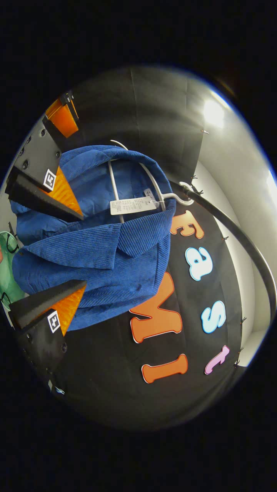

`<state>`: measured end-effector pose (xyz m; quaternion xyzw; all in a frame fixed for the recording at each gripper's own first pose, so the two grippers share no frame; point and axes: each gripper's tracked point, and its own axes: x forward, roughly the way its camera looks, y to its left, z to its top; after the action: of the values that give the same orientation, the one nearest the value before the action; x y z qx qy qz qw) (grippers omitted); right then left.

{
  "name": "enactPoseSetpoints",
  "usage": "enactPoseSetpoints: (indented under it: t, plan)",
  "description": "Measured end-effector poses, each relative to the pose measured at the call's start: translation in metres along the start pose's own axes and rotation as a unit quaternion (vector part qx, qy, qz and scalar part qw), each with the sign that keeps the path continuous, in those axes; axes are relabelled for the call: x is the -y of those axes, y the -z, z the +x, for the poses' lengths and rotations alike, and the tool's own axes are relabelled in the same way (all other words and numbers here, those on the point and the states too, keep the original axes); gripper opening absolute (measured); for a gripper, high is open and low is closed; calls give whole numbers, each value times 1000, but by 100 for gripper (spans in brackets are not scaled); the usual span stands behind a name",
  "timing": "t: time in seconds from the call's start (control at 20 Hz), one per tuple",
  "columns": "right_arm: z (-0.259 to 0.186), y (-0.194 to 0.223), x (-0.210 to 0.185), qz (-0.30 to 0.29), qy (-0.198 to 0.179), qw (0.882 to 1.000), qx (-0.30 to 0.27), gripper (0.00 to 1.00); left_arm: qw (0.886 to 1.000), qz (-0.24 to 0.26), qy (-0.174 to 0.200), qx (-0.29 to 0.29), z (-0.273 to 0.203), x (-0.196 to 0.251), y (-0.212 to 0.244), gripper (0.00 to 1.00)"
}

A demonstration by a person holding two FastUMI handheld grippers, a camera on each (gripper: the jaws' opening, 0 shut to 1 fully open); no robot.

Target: Grasp the clothes on the hanger with both hands and then place them into the laundry hamper below.

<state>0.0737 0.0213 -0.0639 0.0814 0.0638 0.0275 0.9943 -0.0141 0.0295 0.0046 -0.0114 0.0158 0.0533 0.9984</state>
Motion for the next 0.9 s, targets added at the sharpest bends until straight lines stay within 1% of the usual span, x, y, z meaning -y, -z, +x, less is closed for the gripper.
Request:
enactPoseSetpoints:
  t: [0.05,0.1,0.3,0.35,0.5,0.65,0.7,0.75,0.8,0.9]
  plan:
    - [11,9,0,-1,6,1000,-10,98,1000,0,-1,-1,-1,-3,1,95]
    - [19,21,3,-1,16,1000,-20,98,1000,2,-3,-1,-3,-6,1,92]
    - [60,62,7,18,35,997,-64,98,1000,7,-8,-2,-11,-24,1,92]
    - [69,71,8,25,39,996,-73,98,1000,5,-7,-4,-12,-29,2,95]
    - [80,82,24,22,69,994,-86,97,1000,-1,-2,-9,-13,-42,3,95]
    - [72,73,42,12,100,992,-74,56,1000,-7,15,-16,-11,-51,9,95]
    - [67,69,46,4,113,991,-69,43,999,-12,27,-20,-8,-51,12,92]
    - [60,62,53,-5,131,990,-58,30,999,-20,42,-25,-6,-50,17,92]
    - [52,58,53,-17,133,990,-51,17,997,-30,57,-31,-2,-47,22,95]
    - [33,44,52,-60,142,987,-35,2,994,-52,91,-44,6,-37,35,95]
